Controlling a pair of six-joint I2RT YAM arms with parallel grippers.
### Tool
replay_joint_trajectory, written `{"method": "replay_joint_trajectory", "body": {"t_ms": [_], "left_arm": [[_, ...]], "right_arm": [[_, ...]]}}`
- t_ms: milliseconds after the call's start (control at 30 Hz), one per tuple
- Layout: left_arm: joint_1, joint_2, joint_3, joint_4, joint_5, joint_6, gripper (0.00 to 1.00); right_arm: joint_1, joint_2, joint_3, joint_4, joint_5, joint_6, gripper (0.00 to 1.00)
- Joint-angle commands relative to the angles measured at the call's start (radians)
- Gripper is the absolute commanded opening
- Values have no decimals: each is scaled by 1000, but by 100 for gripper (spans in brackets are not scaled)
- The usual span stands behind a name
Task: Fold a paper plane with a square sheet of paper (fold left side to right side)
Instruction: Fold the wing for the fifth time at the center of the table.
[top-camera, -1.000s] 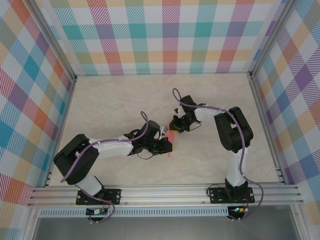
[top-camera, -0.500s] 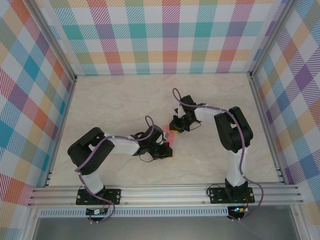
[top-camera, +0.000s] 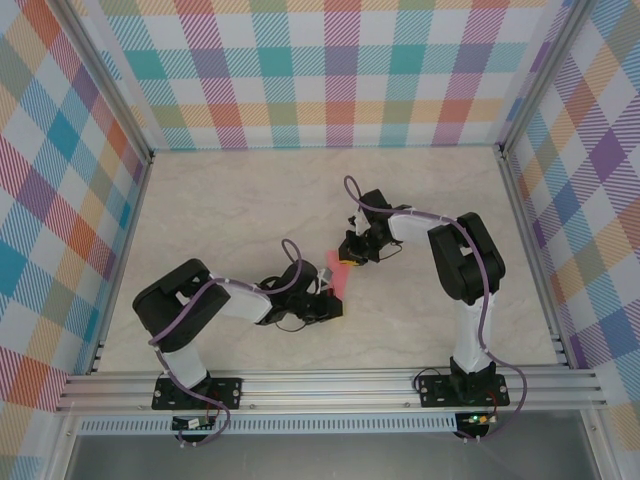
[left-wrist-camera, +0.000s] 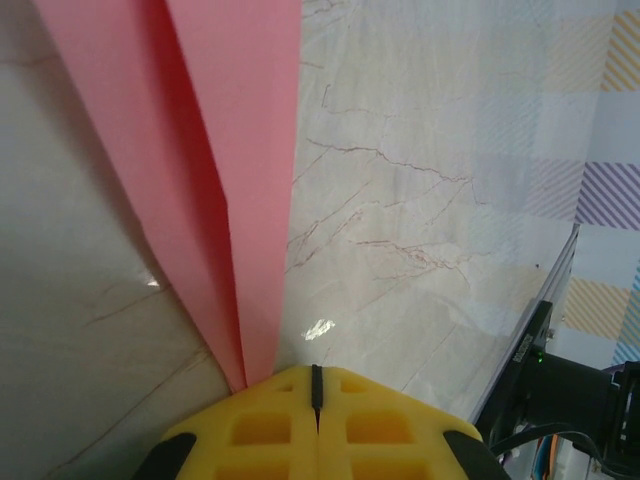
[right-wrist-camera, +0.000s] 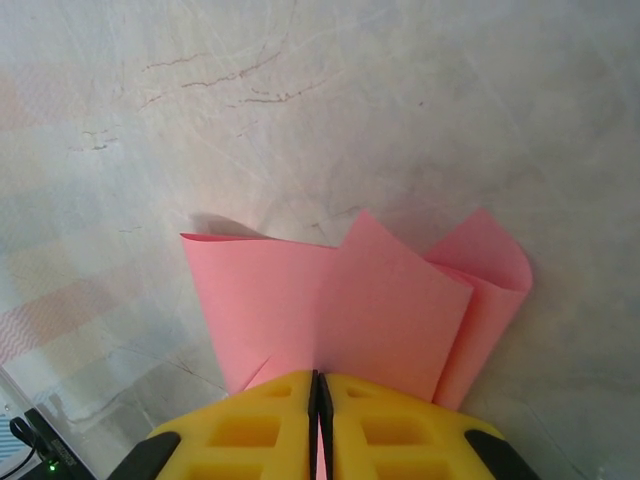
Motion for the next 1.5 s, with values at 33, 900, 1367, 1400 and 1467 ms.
{"method": "replay_joint_trajectory", "body": {"t_ms": [33,900,1367,1400,1467], "left_arm": [[-28,10,-81,-125,-2,-33,0],[105,47,230,-271,-1,97,0],[101,86,149,-250,-44,68,0],[99,85,149,-250,-45,68,0],[97,84,148,-250,-47,70,0]], "right_arm": [[-26,55,-23,68,13,0,13],[-35,8,-37,79,-25,7,13],[-13,-240,-150,103,-3,-8,4],[-5,-251,-165,104,-5,-1,3],[16,-274,-210,132,-7,28,3]]}}
